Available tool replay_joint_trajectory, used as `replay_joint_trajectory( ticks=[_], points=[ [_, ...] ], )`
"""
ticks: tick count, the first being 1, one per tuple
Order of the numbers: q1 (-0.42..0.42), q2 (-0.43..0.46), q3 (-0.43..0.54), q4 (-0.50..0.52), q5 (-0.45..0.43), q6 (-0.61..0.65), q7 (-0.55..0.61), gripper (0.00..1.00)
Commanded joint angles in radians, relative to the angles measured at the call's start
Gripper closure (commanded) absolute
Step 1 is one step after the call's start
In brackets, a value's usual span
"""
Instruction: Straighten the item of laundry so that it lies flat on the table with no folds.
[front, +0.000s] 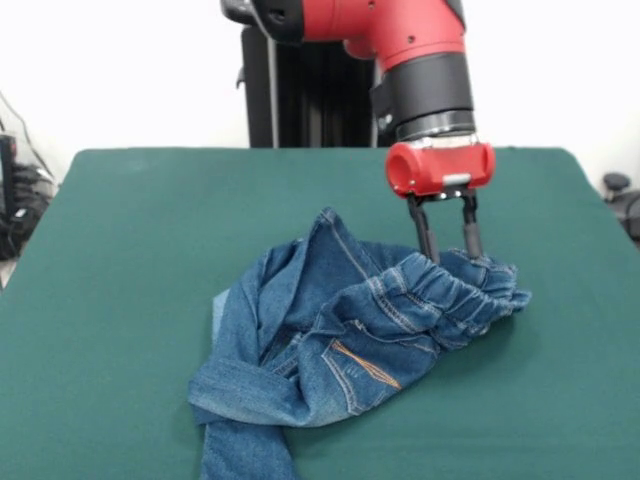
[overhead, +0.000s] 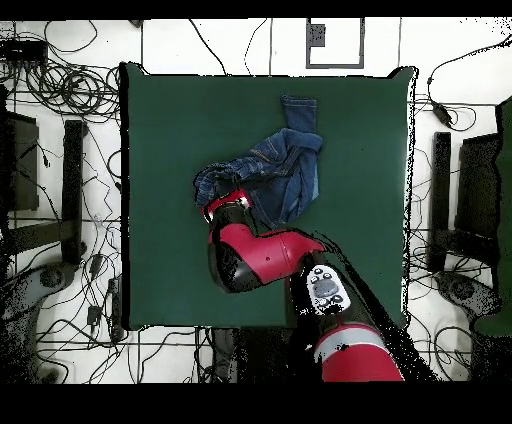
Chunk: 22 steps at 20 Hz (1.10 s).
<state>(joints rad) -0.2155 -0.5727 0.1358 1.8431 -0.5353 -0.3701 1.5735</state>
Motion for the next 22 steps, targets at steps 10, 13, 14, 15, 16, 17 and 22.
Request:
replay_joint_trajectory(
  ticks=[10,13,14,15,16,17,22],
  points=[
    [-0.011,-0.007,0.135,-0.077,0.038,0.074,0.173,0.0],
    [-0.029,0.052,0.149,-0.144,0.015,0.074,0.155,0.0],
    [-0.036,0.075,0.156,-0.171,0.007,0.076,0.149,0.0],
    [-0.04,0.105,0.16,-0.201,0.003,0.068,0.147,0.0],
    [-0.044,0.135,0.165,-0.232,-0.001,0.06,0.145,0.0],
    [-0.042,0.169,0.163,-0.263,-0.002,0.04,0.146,0.0],
    [-0.017,0.24,0.131,-0.312,0.004,0.001,0.146,0.0]
  ],
)
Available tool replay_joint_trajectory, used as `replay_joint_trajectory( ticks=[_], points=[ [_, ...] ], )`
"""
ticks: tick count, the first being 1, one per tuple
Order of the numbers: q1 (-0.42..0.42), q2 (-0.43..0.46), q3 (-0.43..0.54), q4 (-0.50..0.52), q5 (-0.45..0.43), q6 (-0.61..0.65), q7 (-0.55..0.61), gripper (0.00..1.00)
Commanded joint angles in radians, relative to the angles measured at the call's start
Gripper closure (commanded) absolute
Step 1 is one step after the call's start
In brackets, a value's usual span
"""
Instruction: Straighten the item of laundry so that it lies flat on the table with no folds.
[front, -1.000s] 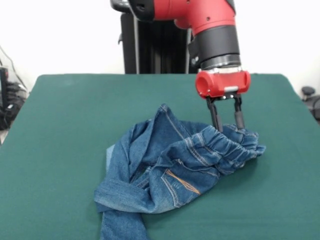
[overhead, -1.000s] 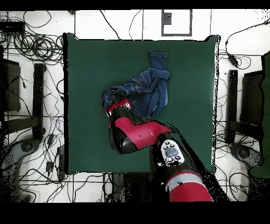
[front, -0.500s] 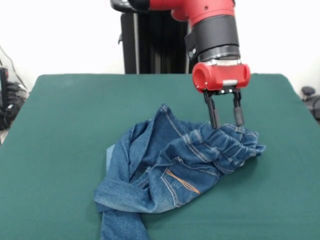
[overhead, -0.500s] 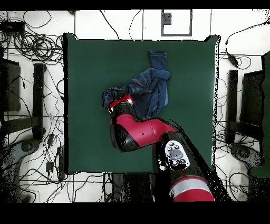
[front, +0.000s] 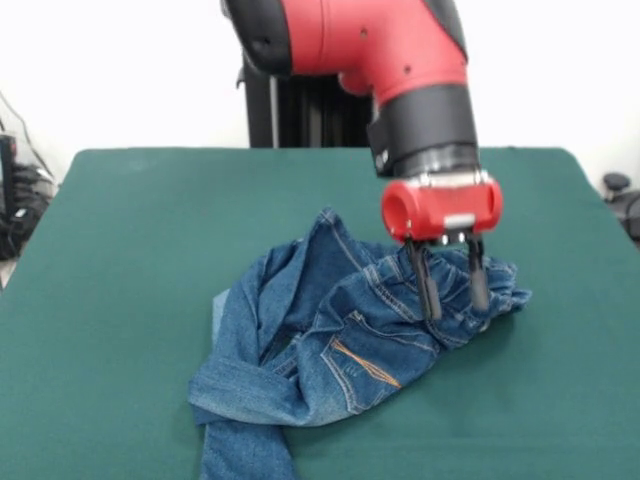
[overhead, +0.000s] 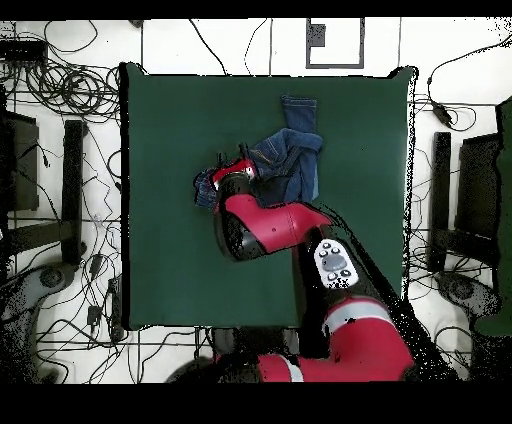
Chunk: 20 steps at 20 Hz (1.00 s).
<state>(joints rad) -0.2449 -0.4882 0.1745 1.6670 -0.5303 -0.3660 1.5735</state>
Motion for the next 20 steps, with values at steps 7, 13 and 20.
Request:
replay_joint_trajectory(
  ticks=[7,13,20],
  points=[
    [-0.037,0.039,0.138,-0.017,-0.006,0.315,0.069,0.0],
    [-0.025,-0.017,0.14,0.009,0.026,0.379,0.085,0.0],
    [-0.017,-0.072,0.151,0.009,0.041,0.359,0.138,0.0]
  ],
)
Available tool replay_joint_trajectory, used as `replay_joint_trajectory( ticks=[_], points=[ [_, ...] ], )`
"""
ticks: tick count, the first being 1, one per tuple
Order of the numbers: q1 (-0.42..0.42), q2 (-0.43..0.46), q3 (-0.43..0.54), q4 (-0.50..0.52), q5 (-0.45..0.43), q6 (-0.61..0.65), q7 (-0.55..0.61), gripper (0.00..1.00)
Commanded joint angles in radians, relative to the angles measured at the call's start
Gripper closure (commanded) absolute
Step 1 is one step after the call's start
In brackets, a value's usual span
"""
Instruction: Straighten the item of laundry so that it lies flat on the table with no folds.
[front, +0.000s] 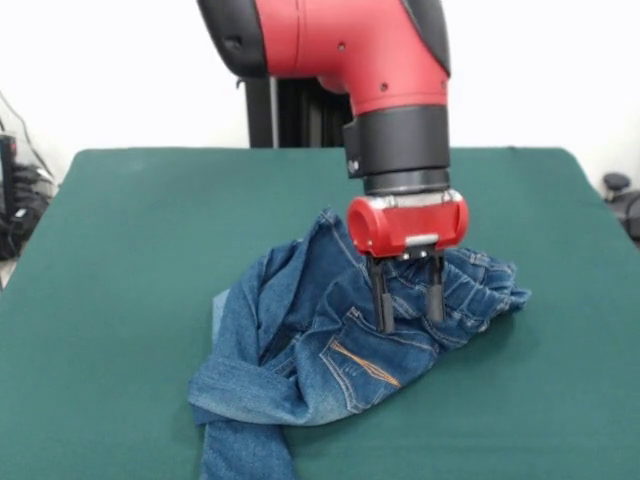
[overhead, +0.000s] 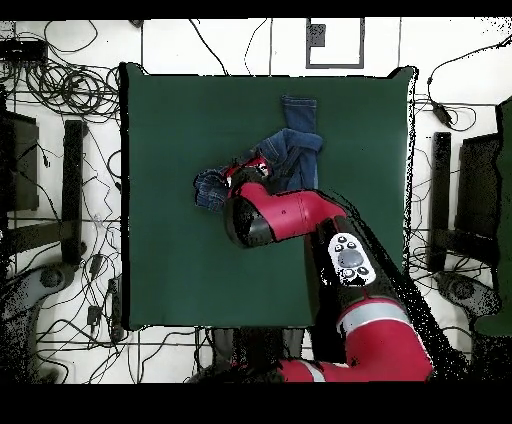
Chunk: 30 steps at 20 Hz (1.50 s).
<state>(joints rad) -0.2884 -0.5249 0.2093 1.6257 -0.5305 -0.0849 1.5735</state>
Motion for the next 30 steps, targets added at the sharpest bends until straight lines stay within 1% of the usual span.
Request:
replay_joint_trajectory(
  ticks=[1,2,5,8,11,12,19,22,27,30],
  points=[
    [0.028,-0.041,0.113,0.052,0.045,0.076,0.143,0.0],
    [0.03,-0.046,0.109,0.053,0.049,0.074,0.149,0.0],
    [0.02,-0.061,0.112,0.064,0.051,0.123,0.127,0.0],
    [0.033,-0.055,0.08,0.062,0.052,0.232,0.07,0.0],
    [0.033,-0.043,0.064,0.066,0.039,0.29,0.032,0.0],
    [0.025,-0.044,0.071,0.073,0.032,0.301,0.02,0.0],
    [-0.005,-0.062,0.095,0.092,0.029,0.492,-0.061,0.0],
    [-0.024,-0.071,0.113,0.106,0.026,0.548,-0.085,0.0],
    [-0.048,-0.11,0.133,0.129,0.026,0.595,-0.096,0.0],
    [-0.066,-0.124,0.15,0.135,0.022,0.598,-0.095,0.0]
  ],
)
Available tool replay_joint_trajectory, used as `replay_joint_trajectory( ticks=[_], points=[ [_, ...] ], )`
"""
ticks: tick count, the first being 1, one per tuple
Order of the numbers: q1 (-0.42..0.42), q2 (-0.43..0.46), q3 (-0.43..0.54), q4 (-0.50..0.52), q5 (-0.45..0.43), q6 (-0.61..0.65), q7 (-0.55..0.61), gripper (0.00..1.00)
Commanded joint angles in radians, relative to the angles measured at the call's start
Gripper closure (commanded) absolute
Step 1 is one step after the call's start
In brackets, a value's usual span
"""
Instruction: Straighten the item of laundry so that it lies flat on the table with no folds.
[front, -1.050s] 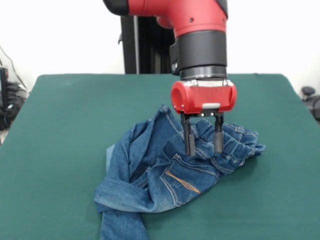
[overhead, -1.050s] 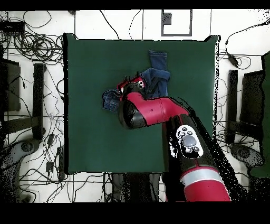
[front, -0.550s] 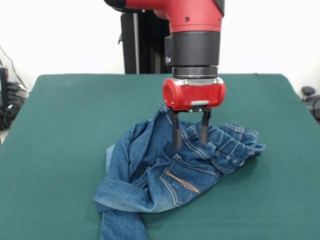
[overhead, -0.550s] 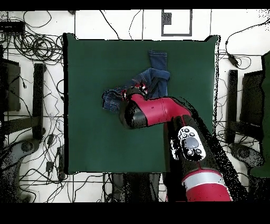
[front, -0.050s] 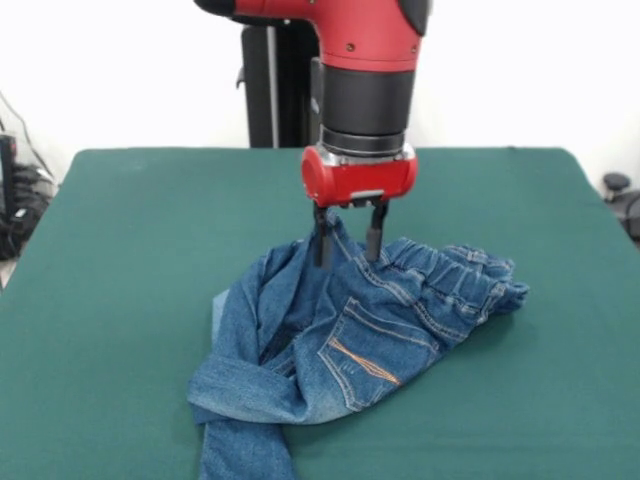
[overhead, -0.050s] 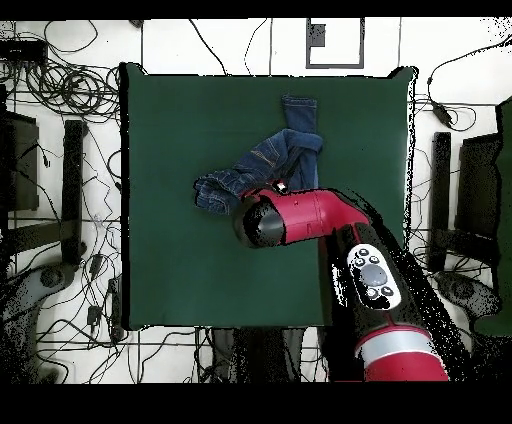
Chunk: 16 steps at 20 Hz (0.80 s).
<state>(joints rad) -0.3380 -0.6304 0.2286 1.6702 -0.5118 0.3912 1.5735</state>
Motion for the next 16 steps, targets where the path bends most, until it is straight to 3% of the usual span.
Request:
replay_joint_trajectory(
  ticks=[1,8,16],
  points=[
    [-0.018,-0.019,0.133,0.089,0.001,0.127,-0.096,0.0],
    [-0.025,-0.043,0.138,0.096,-0.01,0.154,-0.093,0.0],
    [-0.016,0.037,0.125,0.07,-0.046,0.083,-0.065,0.0]
  ],
)
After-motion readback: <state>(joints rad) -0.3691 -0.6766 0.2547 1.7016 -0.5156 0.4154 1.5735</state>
